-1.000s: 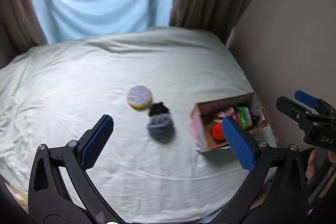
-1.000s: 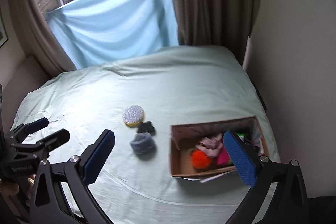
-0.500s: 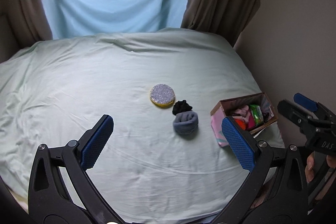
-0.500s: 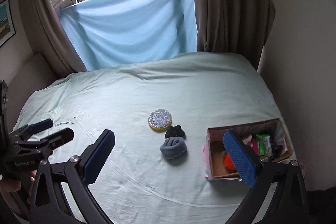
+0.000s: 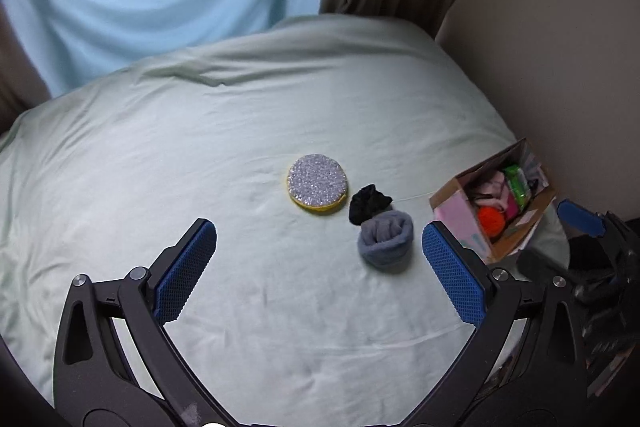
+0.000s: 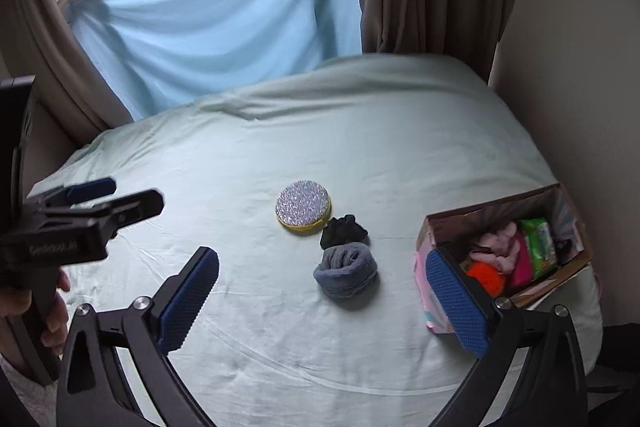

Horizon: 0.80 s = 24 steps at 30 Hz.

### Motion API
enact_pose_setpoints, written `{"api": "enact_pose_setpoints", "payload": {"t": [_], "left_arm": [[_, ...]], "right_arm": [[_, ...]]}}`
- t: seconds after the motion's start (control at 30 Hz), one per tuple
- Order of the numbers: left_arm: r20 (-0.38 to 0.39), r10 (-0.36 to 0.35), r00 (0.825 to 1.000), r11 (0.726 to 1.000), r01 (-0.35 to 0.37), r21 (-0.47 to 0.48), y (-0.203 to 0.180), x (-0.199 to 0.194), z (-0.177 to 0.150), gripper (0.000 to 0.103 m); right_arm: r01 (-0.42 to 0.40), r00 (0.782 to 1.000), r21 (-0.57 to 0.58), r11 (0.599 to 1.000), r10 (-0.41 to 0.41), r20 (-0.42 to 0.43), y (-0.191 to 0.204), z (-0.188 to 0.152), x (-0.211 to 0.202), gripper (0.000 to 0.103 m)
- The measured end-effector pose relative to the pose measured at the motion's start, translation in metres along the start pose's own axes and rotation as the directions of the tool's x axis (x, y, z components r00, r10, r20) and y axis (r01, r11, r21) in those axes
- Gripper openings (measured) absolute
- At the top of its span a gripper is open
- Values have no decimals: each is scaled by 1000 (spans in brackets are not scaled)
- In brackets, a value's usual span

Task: Organize soft objects
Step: 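Move both tools back toward the sponge, black scrunchie and grey sock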

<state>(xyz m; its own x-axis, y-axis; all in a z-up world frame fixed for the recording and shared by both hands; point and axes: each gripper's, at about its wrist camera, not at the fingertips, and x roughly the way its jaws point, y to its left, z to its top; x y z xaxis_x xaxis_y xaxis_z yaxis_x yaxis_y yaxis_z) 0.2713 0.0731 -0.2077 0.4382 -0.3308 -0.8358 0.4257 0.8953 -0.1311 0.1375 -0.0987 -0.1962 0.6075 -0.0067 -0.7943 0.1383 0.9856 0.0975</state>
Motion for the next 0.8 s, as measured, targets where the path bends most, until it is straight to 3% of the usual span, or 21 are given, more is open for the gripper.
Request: {"api": "enact_pose_setpoints", "payload": {"t": [0.23, 0.4, 0.8], "left_arm": [[-90, -23, 996, 996, 30, 84, 0, 96, 22, 102], [-180, -24, 983, 985, 54, 163, -5, 171, 30, 102], [-313, -18, 949, 965, 99, 243, -8, 293, 32, 102]], "right_arm": [[49, 996, 32, 998, -46, -74, -7, -2, 79, 103], [68, 988, 60, 996, -59, -145, -16, -10, 134, 103], [78, 952, 98, 992, -45, -302, -32, -35, 228, 103]]}}
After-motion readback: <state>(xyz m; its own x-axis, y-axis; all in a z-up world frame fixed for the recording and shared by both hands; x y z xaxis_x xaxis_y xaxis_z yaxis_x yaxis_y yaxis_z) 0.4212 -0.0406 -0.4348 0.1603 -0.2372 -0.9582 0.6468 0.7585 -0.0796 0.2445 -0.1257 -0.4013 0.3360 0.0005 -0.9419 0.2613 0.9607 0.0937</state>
